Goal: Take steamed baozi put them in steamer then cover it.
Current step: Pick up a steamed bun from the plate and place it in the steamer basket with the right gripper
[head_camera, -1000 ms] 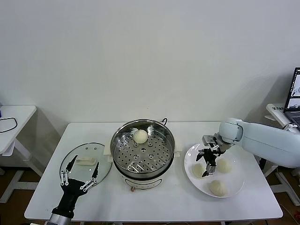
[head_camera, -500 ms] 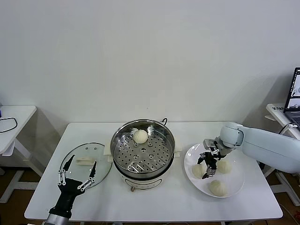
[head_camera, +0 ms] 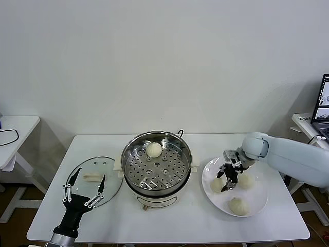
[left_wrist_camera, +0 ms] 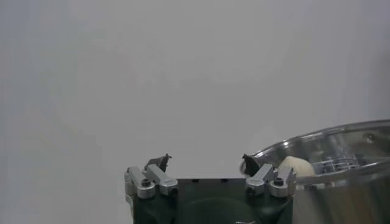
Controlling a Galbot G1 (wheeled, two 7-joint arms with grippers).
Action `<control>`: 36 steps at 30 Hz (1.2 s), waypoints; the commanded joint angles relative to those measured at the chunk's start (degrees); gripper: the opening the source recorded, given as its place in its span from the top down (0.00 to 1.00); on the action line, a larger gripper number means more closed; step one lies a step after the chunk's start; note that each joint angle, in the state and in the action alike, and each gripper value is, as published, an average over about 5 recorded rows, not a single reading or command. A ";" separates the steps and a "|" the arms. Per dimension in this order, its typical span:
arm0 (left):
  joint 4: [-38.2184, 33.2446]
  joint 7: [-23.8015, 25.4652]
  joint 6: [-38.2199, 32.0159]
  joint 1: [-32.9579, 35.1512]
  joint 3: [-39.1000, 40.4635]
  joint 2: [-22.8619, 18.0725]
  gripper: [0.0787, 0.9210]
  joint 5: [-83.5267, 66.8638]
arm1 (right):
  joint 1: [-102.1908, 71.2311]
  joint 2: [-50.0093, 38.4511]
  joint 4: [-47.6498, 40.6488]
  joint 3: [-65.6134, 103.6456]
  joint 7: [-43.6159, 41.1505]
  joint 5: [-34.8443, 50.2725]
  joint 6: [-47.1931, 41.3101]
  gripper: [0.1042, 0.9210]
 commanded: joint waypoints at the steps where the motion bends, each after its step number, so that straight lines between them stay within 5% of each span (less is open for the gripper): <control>1: -0.07 0.00 -0.12 -0.28 0.29 0.52 0.12 -0.04 | 22.17 4.92 1.02 -8.13 -9.27 5.24 -0.19 0.36; 13: -0.14 -0.03 -0.39 -0.79 1.20 1.18 0.12 -0.09 | 36.28 21.75 3.01 -12.37 -11.67 16.02 -2.37 0.36; 36: 0.86 -0.35 -0.57 -2.15 2.02 1.32 0.12 -0.21 | 17.80 48.05 -8.49 -12.58 6.45 22.44 -9.25 0.38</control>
